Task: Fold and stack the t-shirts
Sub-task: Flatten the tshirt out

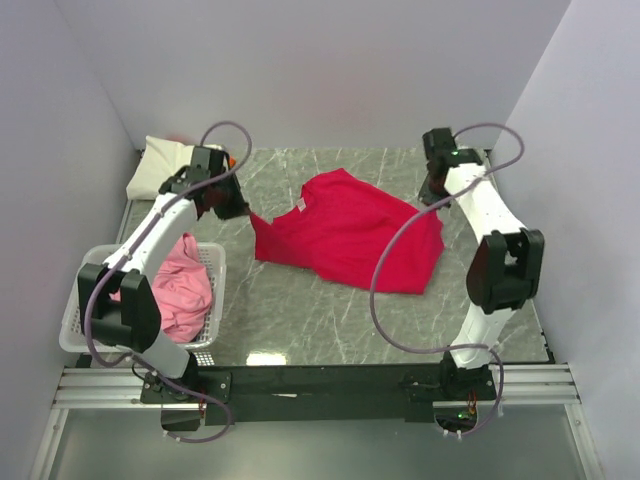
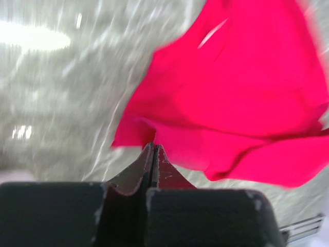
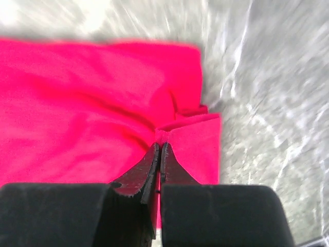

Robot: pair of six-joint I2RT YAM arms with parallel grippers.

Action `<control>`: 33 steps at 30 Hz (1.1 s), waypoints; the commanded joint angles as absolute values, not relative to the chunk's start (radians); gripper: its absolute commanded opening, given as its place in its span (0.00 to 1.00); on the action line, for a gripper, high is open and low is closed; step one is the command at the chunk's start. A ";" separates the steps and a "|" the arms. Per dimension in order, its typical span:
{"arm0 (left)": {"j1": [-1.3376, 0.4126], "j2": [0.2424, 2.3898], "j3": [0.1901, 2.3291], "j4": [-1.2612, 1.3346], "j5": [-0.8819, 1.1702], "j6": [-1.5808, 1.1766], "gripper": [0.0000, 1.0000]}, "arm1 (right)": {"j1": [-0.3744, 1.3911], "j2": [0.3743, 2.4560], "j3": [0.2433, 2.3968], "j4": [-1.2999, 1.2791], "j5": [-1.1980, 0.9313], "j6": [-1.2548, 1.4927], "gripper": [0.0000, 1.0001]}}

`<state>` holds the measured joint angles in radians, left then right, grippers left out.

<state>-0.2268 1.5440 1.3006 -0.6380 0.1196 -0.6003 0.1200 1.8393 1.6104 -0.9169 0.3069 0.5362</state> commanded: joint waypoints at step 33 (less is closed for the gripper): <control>-0.035 1.236 1.985 -0.255 0.290 -0.807 0.01 | 0.089 1.095 2.204 -0.746 0.362 0.385 0.00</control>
